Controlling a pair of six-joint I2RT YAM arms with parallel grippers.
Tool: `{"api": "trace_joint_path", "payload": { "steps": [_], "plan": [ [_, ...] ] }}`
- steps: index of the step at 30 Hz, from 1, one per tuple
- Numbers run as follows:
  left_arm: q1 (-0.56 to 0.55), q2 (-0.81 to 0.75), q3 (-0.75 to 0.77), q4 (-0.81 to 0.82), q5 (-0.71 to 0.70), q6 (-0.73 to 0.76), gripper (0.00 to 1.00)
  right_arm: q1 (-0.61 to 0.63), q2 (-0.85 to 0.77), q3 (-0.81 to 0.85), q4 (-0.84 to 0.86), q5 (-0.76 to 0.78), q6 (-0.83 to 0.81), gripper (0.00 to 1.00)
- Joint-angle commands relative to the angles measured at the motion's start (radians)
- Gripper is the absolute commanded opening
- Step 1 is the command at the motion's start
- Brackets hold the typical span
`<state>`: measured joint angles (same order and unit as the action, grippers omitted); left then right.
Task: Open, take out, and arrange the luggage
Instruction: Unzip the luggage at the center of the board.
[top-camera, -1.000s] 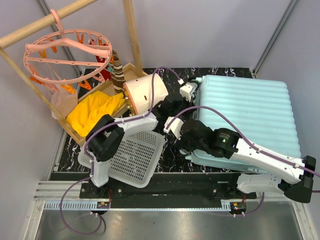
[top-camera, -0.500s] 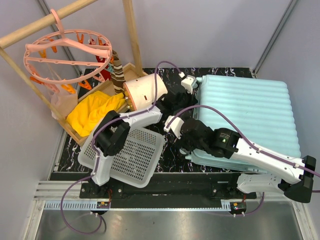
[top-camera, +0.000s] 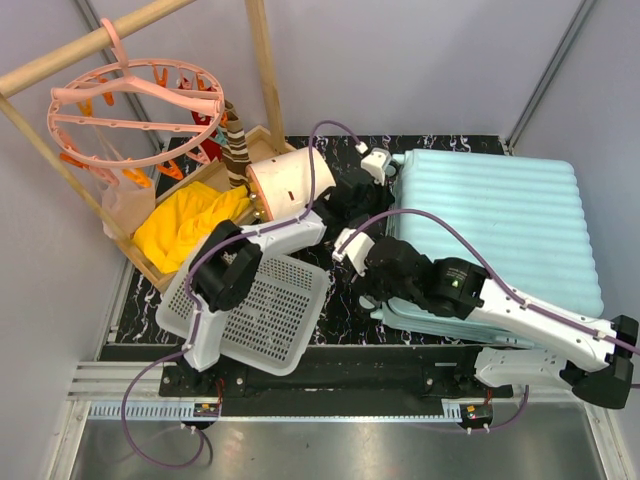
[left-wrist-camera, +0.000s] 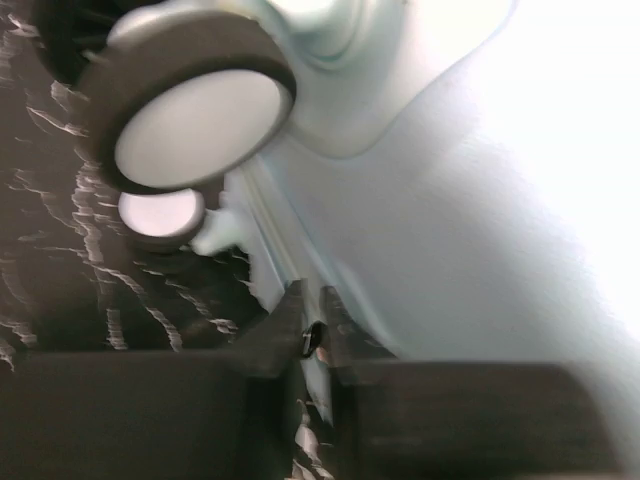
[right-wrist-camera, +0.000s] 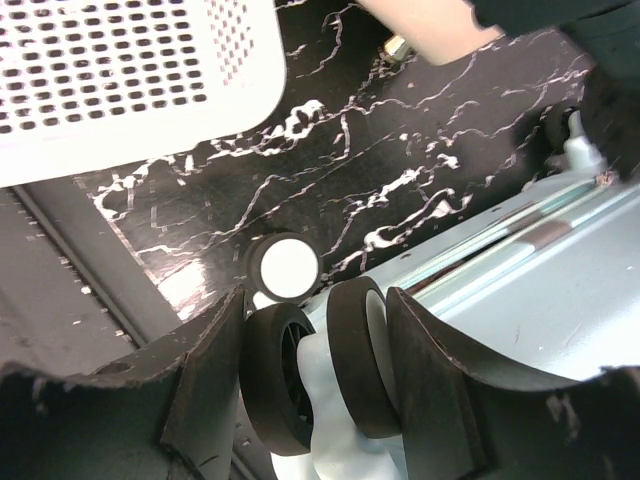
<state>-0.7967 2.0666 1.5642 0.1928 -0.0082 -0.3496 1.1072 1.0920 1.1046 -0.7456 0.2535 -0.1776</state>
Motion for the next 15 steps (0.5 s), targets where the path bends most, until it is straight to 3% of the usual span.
{"api": "trace_joint_path", "payload": {
  "steps": [1, 3, 6, 10, 15],
  "plan": [
    [0.12, -0.017, 0.013, 0.241, -0.308, 0.119, 0.31, 0.049, -0.109, 0.031, 0.041, -0.06, 0.21, 0.0],
    [0.12, -0.065, -0.05, 0.293, -0.282, 0.103, 0.52, 0.049, -0.115, 0.029, 0.04, -0.025, 0.217, 0.02],
    [0.111, -0.19, -0.203, 0.385, -0.253, 0.074, 0.7, 0.049, -0.141, 0.035, 0.038, 0.041, 0.219, 0.02],
    [0.099, -0.302, -0.302, 0.416, -0.199, 0.069, 0.74, 0.049, -0.194, 0.04, 0.034, 0.087, 0.21, 0.02],
    [0.094, -0.303, -0.271, 0.387, -0.092, 0.116, 0.76, 0.049, -0.195, 0.047, 0.035, 0.116, 0.191, 0.02]
  ]
}}
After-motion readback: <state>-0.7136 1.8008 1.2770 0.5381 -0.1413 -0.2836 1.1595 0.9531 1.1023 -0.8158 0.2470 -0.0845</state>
